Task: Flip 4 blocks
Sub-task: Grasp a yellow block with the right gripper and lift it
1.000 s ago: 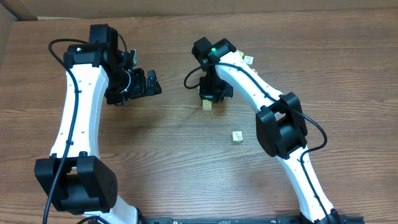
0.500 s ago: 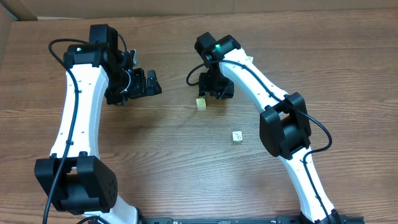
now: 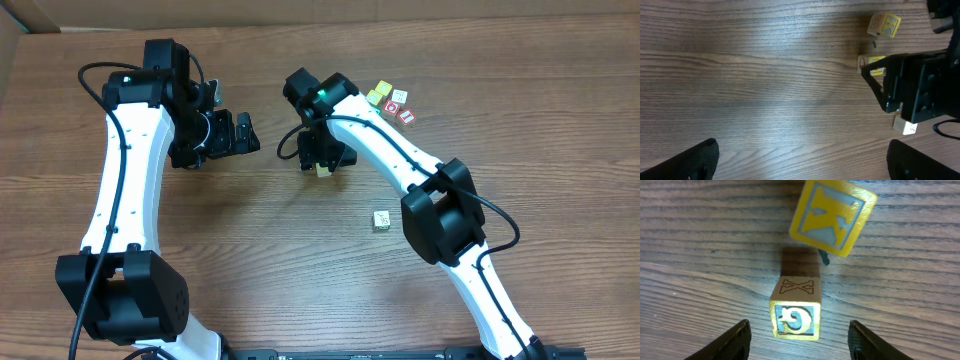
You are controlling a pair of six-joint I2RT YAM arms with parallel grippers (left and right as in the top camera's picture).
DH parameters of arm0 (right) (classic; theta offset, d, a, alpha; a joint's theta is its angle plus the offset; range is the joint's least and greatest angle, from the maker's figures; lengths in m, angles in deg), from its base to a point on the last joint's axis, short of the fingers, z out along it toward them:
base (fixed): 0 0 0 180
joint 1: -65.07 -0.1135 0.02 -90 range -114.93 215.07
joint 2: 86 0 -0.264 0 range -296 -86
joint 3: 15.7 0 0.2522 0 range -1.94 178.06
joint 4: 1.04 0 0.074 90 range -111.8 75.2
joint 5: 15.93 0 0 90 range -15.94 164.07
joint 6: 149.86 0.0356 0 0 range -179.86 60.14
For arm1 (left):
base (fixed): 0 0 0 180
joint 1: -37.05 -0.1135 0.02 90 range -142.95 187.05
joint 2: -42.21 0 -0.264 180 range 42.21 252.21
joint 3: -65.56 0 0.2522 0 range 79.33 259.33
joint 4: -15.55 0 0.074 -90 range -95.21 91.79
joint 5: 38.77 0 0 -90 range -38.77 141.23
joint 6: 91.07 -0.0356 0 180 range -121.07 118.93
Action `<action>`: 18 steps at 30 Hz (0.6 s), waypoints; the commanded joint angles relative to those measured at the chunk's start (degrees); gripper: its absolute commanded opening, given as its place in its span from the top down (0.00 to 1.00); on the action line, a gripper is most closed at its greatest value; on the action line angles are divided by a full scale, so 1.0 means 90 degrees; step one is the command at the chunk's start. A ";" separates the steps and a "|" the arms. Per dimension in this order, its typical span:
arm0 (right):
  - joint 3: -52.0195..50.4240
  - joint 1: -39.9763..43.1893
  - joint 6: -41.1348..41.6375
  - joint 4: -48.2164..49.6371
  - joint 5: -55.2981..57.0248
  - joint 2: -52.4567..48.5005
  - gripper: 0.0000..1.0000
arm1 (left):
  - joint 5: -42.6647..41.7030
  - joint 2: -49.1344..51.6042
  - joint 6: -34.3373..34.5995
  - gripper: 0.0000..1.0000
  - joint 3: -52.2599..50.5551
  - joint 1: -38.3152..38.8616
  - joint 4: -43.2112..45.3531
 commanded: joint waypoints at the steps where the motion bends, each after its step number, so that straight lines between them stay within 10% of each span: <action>1: 0.0119 -0.0053 -0.0049 0.0034 0.0333 0.0359 0.38 | 0.0036 0.0017 0.0066 0.00 0.0117 0.0041 0.0007; 18: -0.0102 -0.0051 -0.0046 0.0607 0.0481 0.0306 0.40 | 0.0036 0.0017 0.0066 0.00 0.0117 0.0041 0.0007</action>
